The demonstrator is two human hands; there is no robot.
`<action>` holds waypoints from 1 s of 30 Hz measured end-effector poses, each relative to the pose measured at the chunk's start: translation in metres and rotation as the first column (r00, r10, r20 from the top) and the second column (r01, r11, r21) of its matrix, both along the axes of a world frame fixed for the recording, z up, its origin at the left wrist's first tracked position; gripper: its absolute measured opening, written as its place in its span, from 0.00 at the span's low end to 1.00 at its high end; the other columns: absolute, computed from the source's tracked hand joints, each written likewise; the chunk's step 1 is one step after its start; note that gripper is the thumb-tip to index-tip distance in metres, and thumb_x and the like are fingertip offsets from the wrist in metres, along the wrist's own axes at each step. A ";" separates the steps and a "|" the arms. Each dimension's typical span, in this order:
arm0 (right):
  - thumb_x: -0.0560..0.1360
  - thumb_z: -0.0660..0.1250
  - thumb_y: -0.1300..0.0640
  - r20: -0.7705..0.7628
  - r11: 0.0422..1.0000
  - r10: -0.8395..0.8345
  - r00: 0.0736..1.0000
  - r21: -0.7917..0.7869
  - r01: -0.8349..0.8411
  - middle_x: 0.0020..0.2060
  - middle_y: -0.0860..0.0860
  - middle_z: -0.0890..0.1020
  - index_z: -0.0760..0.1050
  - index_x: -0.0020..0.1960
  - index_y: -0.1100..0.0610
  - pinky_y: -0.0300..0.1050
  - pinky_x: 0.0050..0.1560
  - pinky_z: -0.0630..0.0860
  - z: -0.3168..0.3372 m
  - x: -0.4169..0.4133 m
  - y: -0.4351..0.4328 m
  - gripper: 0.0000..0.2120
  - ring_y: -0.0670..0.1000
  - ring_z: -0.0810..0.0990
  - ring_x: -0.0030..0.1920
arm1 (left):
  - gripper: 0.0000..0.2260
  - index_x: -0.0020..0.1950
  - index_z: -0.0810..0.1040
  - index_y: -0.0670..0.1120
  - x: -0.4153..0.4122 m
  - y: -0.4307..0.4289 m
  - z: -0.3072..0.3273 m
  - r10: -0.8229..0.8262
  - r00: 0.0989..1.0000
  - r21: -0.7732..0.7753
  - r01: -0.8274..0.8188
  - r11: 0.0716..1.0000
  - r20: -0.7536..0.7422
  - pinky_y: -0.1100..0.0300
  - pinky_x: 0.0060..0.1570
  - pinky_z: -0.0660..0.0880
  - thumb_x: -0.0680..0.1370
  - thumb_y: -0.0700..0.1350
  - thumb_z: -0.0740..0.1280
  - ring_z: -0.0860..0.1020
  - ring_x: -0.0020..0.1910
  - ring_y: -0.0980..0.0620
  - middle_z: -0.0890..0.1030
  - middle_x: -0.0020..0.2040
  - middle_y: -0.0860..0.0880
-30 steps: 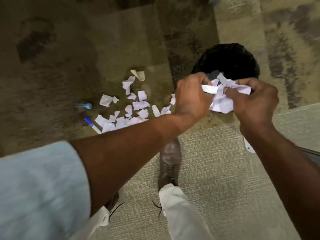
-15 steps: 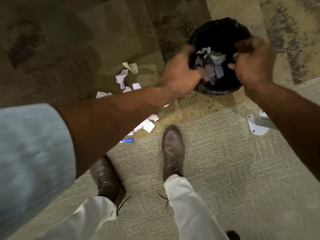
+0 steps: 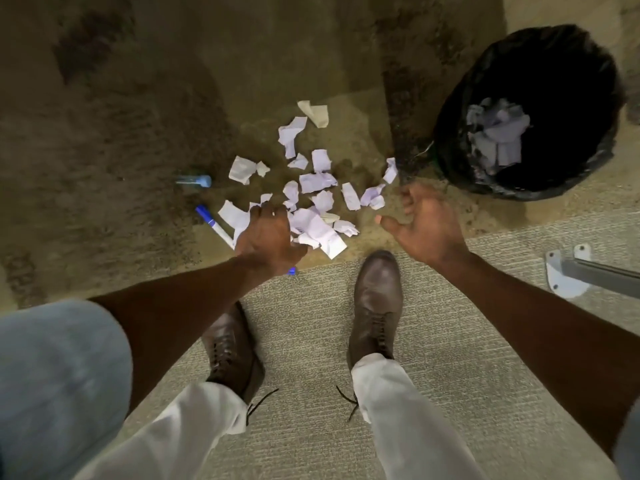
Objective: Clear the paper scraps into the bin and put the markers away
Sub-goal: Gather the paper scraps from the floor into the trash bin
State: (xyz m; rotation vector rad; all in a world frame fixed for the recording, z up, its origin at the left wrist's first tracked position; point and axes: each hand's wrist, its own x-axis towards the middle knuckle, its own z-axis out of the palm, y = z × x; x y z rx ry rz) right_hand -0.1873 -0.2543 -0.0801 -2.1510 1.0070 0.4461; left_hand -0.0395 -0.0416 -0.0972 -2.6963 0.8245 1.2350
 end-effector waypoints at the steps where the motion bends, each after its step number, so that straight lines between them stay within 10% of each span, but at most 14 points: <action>1: 0.72 0.79 0.43 -0.060 0.997 0.073 0.996 -0.020 -0.074 0.62 0.59 0.81 0.73 0.70 0.58 0.54 0.58 0.80 -0.010 0.006 0.002 0.34 0.61 0.82 0.60 | 0.44 0.79 0.63 0.43 0.003 0.007 -0.007 -0.003 1.000 0.015 0.003 1.000 0.008 0.44 0.75 0.70 0.72 0.63 0.75 0.61 0.80 0.39 0.64 0.79 0.39; 10: 0.66 0.77 0.31 -0.172 0.954 0.195 0.966 -0.194 -0.228 0.75 0.62 0.68 0.59 0.81 0.55 0.62 0.64 0.78 -0.105 0.038 -0.018 0.54 0.66 0.73 0.71 | 0.66 0.85 0.40 0.42 0.017 0.029 -0.083 0.091 0.994 0.177 -0.101 0.979 0.065 0.37 0.81 0.52 0.65 0.75 0.74 0.49 0.83 0.29 0.43 0.84 0.31; 16: 0.67 0.70 0.21 -0.268 0.945 0.208 0.941 -0.193 -0.264 0.83 0.62 0.59 0.56 0.84 0.53 0.66 0.71 0.74 -0.141 0.041 -0.007 0.58 0.67 0.62 0.81 | 0.68 0.84 0.40 0.47 0.005 0.025 -0.112 0.134 0.991 0.127 -0.136 0.983 0.021 0.37 0.79 0.61 0.60 0.72 0.79 0.51 0.81 0.27 0.43 0.82 0.31; 24: 0.62 0.67 0.18 -0.299 0.796 0.486 0.821 -0.237 -0.558 0.80 0.64 0.59 0.51 0.84 0.48 0.63 0.56 0.83 -0.135 0.039 0.059 0.62 0.69 0.64 0.77 | 0.58 0.85 0.42 0.48 -0.016 0.022 -0.112 -0.088 0.993 -0.051 0.092 0.994 0.076 0.41 0.65 0.78 0.70 0.66 0.76 0.57 0.80 0.32 0.49 0.82 0.35; 30: 0.70 0.76 0.32 -0.300 0.766 0.529 0.793 -0.232 -0.599 0.76 0.70 0.61 0.46 0.86 0.52 0.61 0.56 0.83 -0.137 0.034 0.094 0.58 0.67 0.68 0.71 | 0.32 0.79 0.62 0.49 -0.018 0.020 -0.122 -0.210 0.971 -0.181 0.229 0.957 0.116 0.45 0.68 0.76 0.77 0.40 0.68 0.61 0.77 0.35 0.58 0.80 0.36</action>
